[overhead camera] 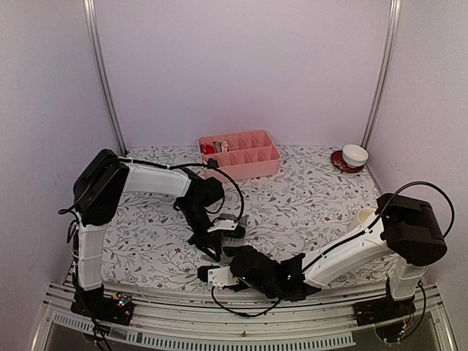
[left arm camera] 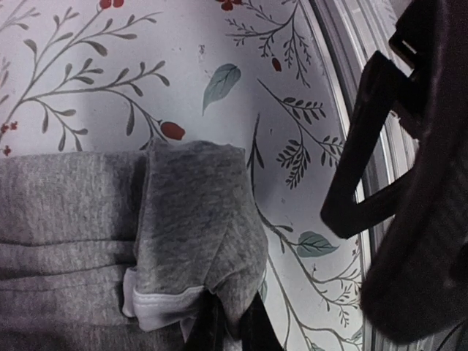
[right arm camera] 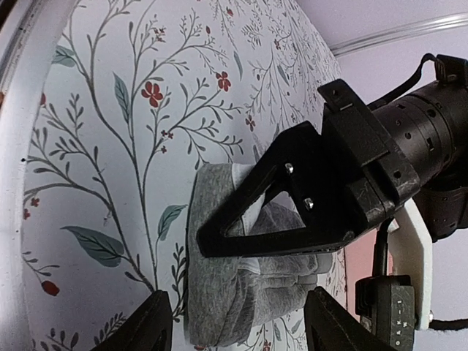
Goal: Roll the underwear
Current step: Roll the underwear at the center of the board.
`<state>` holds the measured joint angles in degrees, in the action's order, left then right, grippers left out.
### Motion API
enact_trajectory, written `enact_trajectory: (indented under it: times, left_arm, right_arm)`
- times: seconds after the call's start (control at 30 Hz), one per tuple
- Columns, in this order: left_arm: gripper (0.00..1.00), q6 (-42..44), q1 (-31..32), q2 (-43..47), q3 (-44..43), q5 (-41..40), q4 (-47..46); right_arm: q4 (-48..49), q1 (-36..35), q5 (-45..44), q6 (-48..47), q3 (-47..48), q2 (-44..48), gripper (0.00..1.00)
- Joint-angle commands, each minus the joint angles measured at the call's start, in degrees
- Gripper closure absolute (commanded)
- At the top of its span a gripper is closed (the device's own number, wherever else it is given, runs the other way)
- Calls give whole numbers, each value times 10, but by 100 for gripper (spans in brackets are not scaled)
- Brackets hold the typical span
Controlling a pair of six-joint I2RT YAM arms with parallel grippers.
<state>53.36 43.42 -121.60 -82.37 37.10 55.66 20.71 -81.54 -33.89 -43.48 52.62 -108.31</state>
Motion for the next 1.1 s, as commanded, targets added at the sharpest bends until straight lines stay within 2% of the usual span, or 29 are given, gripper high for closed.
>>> enact_trajectory:
  times: [0.0, 0.1, 0.3, 0.7, 0.73, 0.8, 0.9, 1.0, 1.07]
  left_arm:
    - [100, -16, -4, -26, -10, 16, 25]
    - [100, -16, -5, -29, -15, 25, 29]
    - [100, -11, -4, -27, -17, 31, 30]
    - [100, -3, -5, -20, -12, 30, 28]
    - [99, -2, -5, -17, -11, 29, 28]
    - [89, -1, -4, -5, -6, 27, 23]
    - [56, -1, -9, 27, 8, 25, 4]
    - [34, -1, -18, 68, 27, 23, -19]
    - [22, -1, -27, 112, 42, 21, -33]
  right_arm:
    - [-20, 32, 5, 27, 34, -39, 37]
    - [-34, 38, 14, 34, 46, -55, 38]
    - [-83, 47, 44, 59, 69, -83, 48]
    - [-185, 69, 114, 131, 121, -101, 95]
    - [-194, 71, 119, 138, 124, -101, 97]
    - [-213, 75, 142, 151, 129, -96, 97]
    - [-240, 82, 176, 176, 137, -89, 98]
    - [-264, 93, 207, 194, 145, -85, 98]
    - [-281, 102, 228, 208, 150, -86, 98]
